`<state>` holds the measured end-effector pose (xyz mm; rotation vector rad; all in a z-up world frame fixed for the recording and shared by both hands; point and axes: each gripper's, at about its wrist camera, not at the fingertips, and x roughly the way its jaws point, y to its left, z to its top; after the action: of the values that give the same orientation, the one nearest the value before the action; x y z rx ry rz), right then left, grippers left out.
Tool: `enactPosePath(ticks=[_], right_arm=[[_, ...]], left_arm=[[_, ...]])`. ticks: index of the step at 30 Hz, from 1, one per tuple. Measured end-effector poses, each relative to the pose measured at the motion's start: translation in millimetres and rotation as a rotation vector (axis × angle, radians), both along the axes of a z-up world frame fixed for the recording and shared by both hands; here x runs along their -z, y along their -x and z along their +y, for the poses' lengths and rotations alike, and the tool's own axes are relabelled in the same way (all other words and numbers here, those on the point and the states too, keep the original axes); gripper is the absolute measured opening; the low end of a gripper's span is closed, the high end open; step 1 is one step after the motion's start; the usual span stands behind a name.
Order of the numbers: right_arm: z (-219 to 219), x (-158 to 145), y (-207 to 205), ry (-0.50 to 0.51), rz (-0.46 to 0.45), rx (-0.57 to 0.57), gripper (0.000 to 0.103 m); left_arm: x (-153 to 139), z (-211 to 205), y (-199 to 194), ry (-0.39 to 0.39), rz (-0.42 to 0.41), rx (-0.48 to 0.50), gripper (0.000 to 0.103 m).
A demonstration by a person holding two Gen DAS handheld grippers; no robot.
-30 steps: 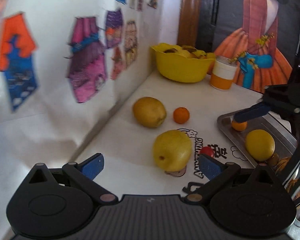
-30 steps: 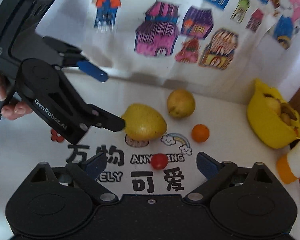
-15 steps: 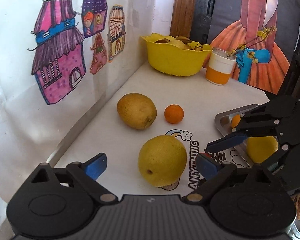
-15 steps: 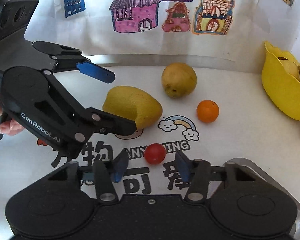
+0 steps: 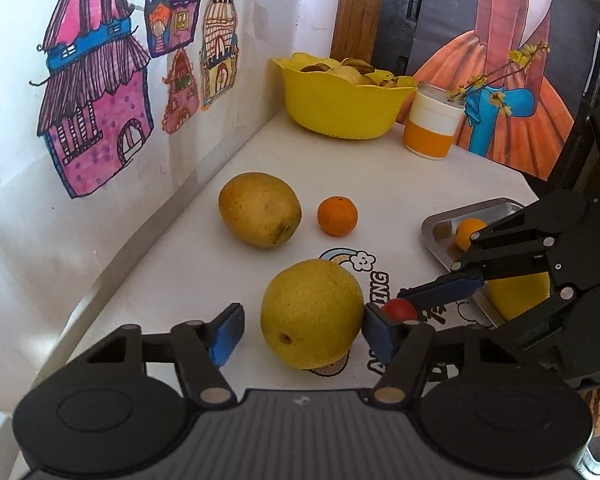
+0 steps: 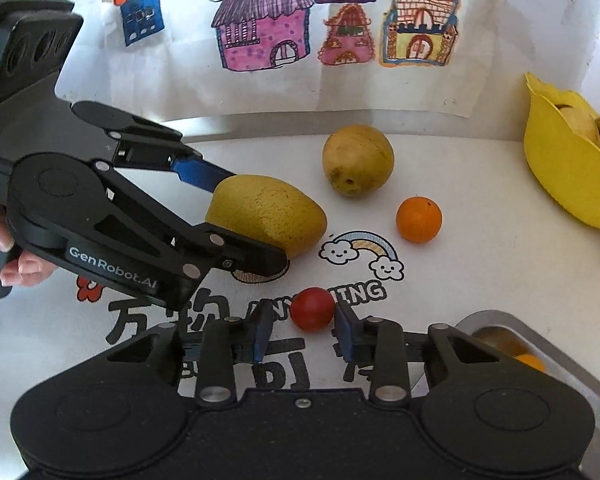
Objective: Organize fruits
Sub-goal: 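Grasp the yellow pear with the left tool while the right tool grasps the cherry tomato, then carry the pear with the left tool while the right tool carries the tomato to the tray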
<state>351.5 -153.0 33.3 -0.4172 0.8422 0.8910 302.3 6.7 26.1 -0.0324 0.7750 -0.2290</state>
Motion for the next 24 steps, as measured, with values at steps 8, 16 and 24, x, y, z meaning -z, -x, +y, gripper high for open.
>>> enactPosePath(ticks=[8,16,24], right_arm=[[-5,-1,-1,-0.033,0.005,0.039,0.025],[-15,-8,6,-0.072,-0.025,0.064,0.024],[-61,-28,18,-0.116,-0.106,0.152,0.024]], left_arm=[[1,-5,0,-0.004,-0.004,0.003,0.058],[0,-7,3,0.007,0.002,-0.019,0.057],[-7,-24,5,0.047,-0.022,-0.019,0.057]])
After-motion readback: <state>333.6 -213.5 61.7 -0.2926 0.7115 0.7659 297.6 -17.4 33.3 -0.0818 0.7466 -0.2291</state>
